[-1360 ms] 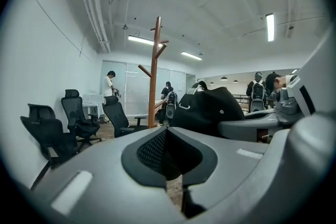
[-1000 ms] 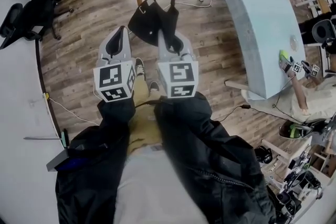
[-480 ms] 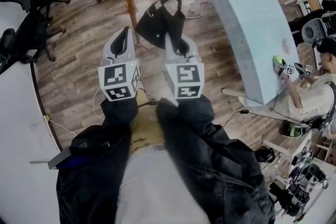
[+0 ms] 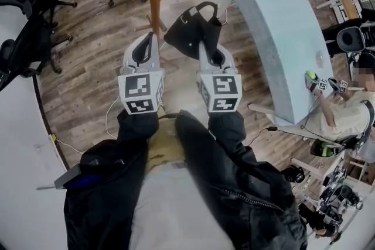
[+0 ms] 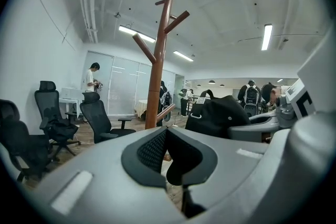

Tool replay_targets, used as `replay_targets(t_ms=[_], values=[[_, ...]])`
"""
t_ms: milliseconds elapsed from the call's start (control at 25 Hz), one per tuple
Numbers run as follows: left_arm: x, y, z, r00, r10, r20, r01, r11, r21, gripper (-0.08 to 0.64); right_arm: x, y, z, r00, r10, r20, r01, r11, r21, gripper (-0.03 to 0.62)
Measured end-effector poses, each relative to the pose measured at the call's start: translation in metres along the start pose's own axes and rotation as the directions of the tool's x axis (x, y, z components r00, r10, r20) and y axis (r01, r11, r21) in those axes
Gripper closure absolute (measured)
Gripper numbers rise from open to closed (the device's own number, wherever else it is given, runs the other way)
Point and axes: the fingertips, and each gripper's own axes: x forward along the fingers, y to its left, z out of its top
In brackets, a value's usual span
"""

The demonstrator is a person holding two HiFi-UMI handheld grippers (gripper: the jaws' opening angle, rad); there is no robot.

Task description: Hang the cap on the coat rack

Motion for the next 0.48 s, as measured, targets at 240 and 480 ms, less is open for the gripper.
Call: replay_targets(t_ms=[240,480], values=[[0.009,0.015,-0.003,1.0,-0.017,-0.014,0.017,1.0,-0.014,0.566,0.019,-0.003,-0.001,0.999,-0.03,-0.042,0.029,0.999,-0.014,0.58],[0.024,0.028,-0.014,0.999,-0.014,-0.035,0.012,0.999,-0.041,0.566,0.032,-0.015,0.005,0.999,-0.025,-0.038,0.023,0.998,-0.056,0.58]])
